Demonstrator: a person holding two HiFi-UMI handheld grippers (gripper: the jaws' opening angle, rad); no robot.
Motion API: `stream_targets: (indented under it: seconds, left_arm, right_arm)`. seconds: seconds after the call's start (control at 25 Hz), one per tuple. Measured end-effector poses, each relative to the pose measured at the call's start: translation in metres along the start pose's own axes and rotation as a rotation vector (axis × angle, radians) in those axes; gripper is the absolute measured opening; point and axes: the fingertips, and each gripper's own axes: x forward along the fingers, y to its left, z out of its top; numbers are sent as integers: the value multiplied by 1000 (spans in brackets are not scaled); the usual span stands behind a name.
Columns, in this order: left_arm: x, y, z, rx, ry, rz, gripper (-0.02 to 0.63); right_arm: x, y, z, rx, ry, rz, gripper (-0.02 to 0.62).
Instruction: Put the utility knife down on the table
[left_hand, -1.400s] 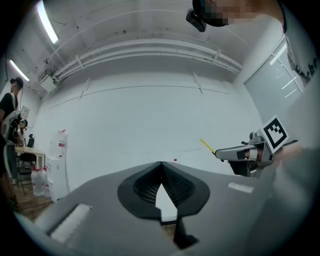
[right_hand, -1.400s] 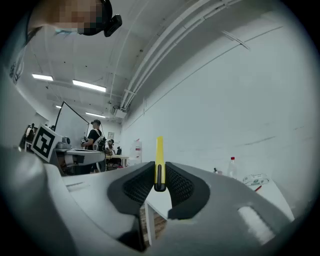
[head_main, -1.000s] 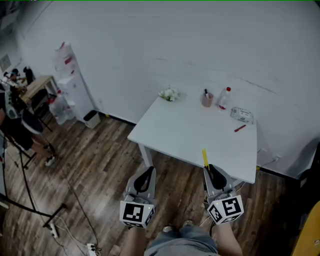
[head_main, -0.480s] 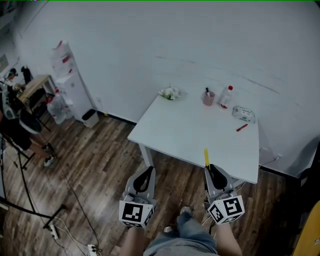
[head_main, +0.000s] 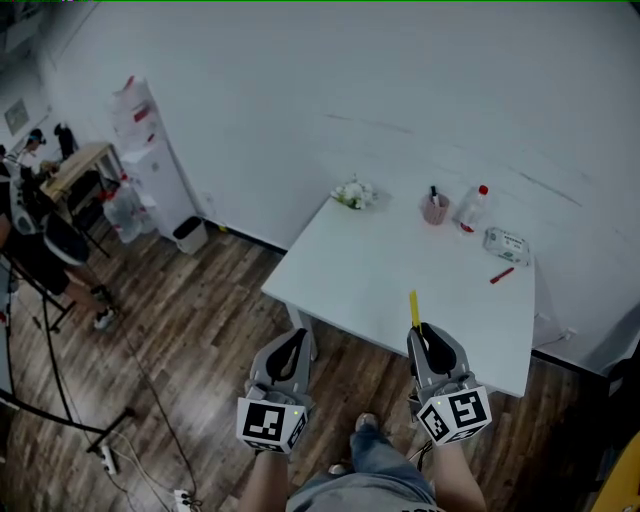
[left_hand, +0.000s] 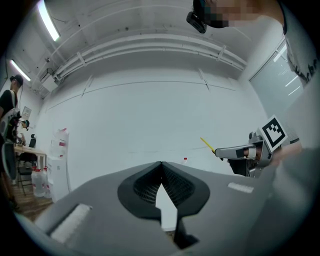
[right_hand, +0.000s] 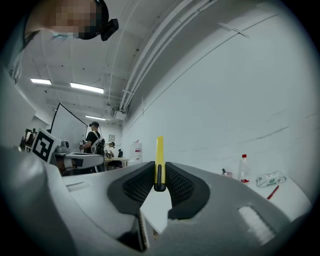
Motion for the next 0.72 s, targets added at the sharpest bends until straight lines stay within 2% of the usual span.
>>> stream_targets:
  seconds: [0.72]
  left_arm:
    - [126, 33, 5, 10, -11, 81, 8]
  right_arm:
    - [116, -81, 8, 5, -18, 100, 66]
